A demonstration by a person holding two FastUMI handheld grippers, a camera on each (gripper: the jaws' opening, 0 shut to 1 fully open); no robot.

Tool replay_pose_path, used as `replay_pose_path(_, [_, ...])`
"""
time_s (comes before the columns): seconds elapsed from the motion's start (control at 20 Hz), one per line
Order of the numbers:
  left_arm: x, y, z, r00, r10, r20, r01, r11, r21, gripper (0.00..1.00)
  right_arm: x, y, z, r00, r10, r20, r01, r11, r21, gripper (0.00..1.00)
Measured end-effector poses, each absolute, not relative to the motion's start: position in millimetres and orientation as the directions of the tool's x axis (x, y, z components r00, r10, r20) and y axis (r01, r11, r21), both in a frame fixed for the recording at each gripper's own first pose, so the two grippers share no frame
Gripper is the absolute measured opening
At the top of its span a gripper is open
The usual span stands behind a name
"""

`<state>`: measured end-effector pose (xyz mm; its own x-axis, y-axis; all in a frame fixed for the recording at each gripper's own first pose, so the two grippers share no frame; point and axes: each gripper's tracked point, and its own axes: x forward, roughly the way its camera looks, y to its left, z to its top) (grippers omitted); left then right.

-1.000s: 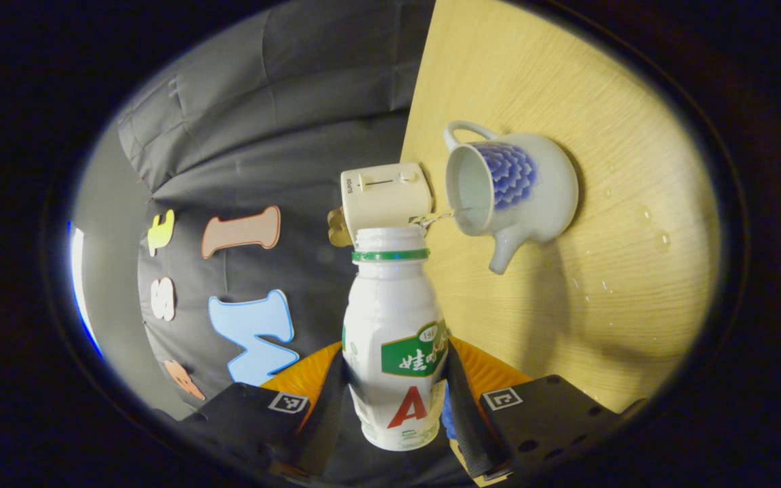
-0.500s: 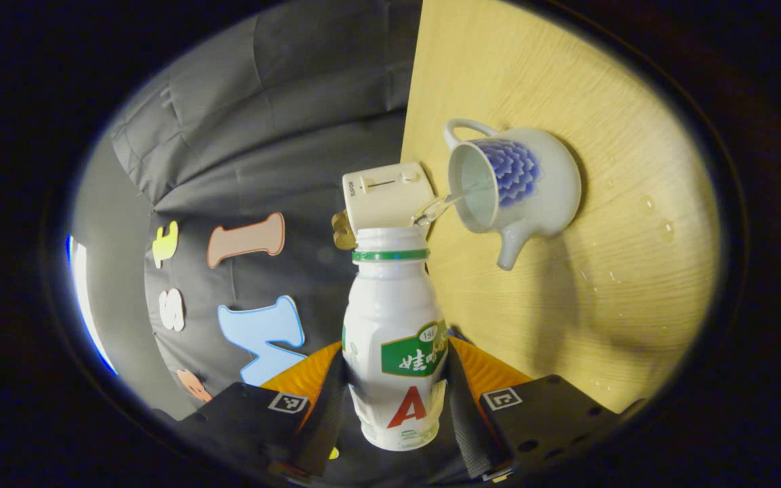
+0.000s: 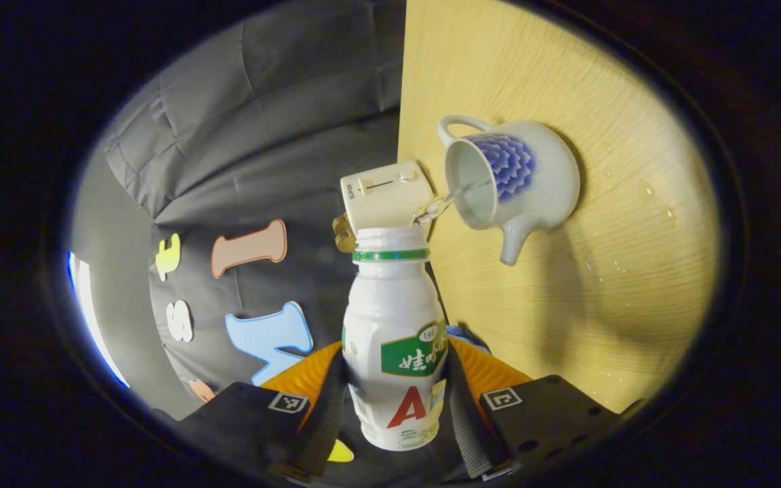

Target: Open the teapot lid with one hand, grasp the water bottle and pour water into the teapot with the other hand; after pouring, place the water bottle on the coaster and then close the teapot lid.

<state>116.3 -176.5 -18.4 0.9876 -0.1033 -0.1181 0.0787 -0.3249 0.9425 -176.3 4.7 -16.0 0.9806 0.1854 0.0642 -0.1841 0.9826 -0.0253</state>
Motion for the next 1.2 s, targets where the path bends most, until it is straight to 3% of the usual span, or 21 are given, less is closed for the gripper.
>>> replay_pose_path(0.05, [116.3, -177.1, -19.0, 0.987, -0.105, -0.12, 0.08, -0.324, 0.943, 0.83, -177.4, 4.2, -15.0, 0.981, 0.184, 0.068, -0.183, 0.983, -0.024, 0.01])
replay_pose_path(0.1, [116.6, -176.6, -18.6, 0.987, -0.107, -0.119, 0.079, -0.324, 0.943, 0.78, -177.4, 3.1, -13.8, 0.981, 0.182, 0.071, -0.181, 0.983, -0.024, 0.01])
replay_pose_path(0.35, [115.5, -178.3, -17.2, 0.988, -0.102, -0.115, 0.071, -0.358, 0.931, 0.78, -177.3, 3.6, -15.2, 0.981, 0.184, 0.068, -0.183, 0.983, -0.023, 0.01])
replay_pose_path(0.4, [115.4, -179.3, -16.9, 0.988, -0.105, -0.11, 0.065, -0.362, 0.93, 0.83, -177.6, 3.9, -14.7, 0.98, 0.186, 0.067, -0.185, 0.983, -0.022, 0.01])
replay_pose_path(0.45, [115.9, -179.9, -17.9, 0.988, -0.106, -0.111, 0.065, -0.367, 0.928, 0.78, -178.2, 4.9, -15.1, 0.98, 0.189, 0.068, -0.187, 0.982, -0.023, 0.01])
replay_pose_path(0.55, [115.3, -181.4, -17.2, 0.988, -0.106, -0.111, 0.064, -0.374, 0.925, 0.83, -178.4, 5.2, -14.3, 0.98, 0.188, 0.071, -0.187, 0.982, -0.027, 0.01])
replay_pose_path(0.6, [114.9, -181.5, -16.7, 0.988, -0.105, -0.111, 0.063, -0.382, 0.922, 0.78, -178.1, 4.9, -13.8, 0.98, 0.188, 0.071, -0.187, 0.982, -0.028, 0.01])
replay_pose_path(0.7, [114.8, -183.3, -13.1, 0.99, -0.109, -0.088, 0.036, -0.409, 0.912, 0.78, -177.5, 5.3, -15.5, 0.98, 0.189, 0.067, -0.188, 0.982, -0.026, 0.01])
replay_pose_path(0.75, [114.6, -183.5, -12.4, 0.991, -0.11, -0.081, 0.027, -0.423, 0.906, 0.83, -177.6, 4.9, -15.5, 0.98, 0.19, 0.066, -0.189, 0.982, -0.026, 0.01])
replay_pose_path(0.85, [115.5, -184.8, -10.0, 0.991, -0.115, -0.072, 0.013, -0.445, 0.895, 0.78, -177.6, 4.7, -15.9, 0.98, 0.19, 0.063, -0.189, 0.982, -0.026, 0.01])
replay_pose_path(0.9, [115.7, -185.4, -8.9, 0.991, -0.115, -0.068, 0.008, -0.452, 0.892, 0.83, -178.2, 5.4, -15.2, 0.979, 0.193, 0.064, -0.192, 0.981, -0.024, 0.01])
replay_pose_path(0.95, [115.3, -186.3, -8.2, 0.991, -0.118, -0.064, 0.004, -0.455, 0.89, 0.78, -178.3, 5.7, -15.4, 0.979, 0.194, 0.066, -0.193, 0.981, -0.023, 0.01])
replay_pose_path(1.1, [115.9, -187.7, -5.4, 0.991, -0.124, -0.056, -0.009, -0.466, 0.885, 0.78, -178.5, 8.0, -15.8, 0.978, 0.199, 0.062, -0.198, 0.98, -0.031, 0.01])
replay_pose_path(1.15, [115.9, -188.3, -4.7, 0.991, -0.126, -0.05, -0.016, -0.471, 0.882, 0.74, -178.2, 7.9, -15.9, 0.978, 0.199, 0.062, -0.197, 0.98, -0.033, 0.01])
replay_pose_path(1.2, [116.6, -187.8, -4.7, 0.991, -0.126, -0.052, -0.014, -0.474, 0.88, 0.78, -178.5, 7.1, -15.5, 0.978, 0.197, 0.064, -0.195, 0.98, -0.034, 0.01])
